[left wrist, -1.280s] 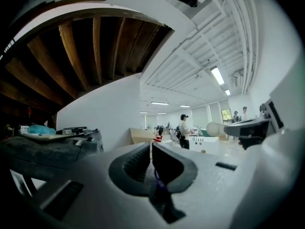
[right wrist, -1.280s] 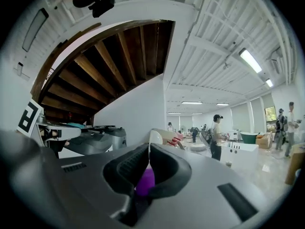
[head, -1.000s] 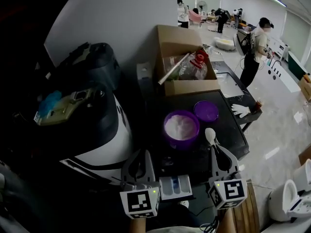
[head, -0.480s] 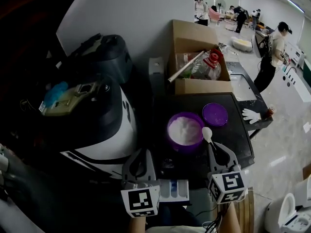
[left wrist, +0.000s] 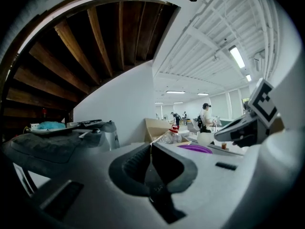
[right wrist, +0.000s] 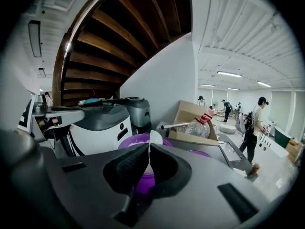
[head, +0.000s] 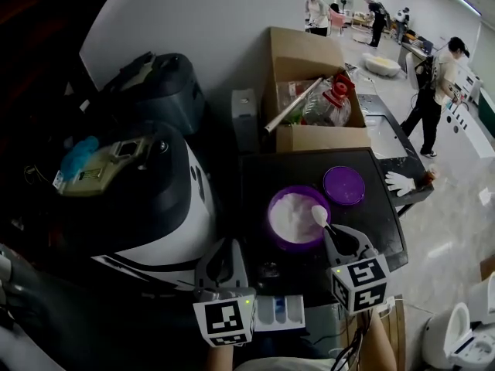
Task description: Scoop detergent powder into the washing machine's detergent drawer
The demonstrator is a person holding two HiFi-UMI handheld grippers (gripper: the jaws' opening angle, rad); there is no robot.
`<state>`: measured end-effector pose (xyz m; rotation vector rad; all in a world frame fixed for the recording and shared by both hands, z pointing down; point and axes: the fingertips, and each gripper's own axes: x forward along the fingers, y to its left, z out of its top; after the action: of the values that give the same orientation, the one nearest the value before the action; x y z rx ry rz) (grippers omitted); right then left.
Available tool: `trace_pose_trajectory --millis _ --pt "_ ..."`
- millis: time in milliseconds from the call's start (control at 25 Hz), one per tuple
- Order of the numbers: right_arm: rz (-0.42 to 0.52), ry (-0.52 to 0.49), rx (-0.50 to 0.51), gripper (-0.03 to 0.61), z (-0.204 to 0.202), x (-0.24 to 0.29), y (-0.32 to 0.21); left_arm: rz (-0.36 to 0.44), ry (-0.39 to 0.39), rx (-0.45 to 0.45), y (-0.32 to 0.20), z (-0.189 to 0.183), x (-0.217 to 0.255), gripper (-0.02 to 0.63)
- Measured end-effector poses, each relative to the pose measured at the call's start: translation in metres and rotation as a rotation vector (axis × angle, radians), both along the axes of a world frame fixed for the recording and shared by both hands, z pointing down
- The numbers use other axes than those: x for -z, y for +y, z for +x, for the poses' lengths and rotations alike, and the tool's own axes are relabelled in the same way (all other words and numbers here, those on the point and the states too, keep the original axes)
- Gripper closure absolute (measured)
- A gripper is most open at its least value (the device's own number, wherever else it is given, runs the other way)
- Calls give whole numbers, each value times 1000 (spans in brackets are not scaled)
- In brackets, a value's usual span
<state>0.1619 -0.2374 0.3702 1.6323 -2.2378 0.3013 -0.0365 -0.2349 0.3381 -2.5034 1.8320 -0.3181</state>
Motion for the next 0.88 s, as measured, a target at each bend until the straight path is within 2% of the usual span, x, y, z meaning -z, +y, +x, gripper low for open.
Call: trace_pose_trajectory --millis 240,480,880 --pt "-101 57 7 558 -1 -17 -26 -26 -3 -15 -23 -4 -11 598" --pt "-222 71 66 557 -10 -36 -41 -40 -5 -30 -35 -3 -18 598" --pt "-350 218 158 558 -14 -54 -63 -66 6 -74 -51 8 -27 598"
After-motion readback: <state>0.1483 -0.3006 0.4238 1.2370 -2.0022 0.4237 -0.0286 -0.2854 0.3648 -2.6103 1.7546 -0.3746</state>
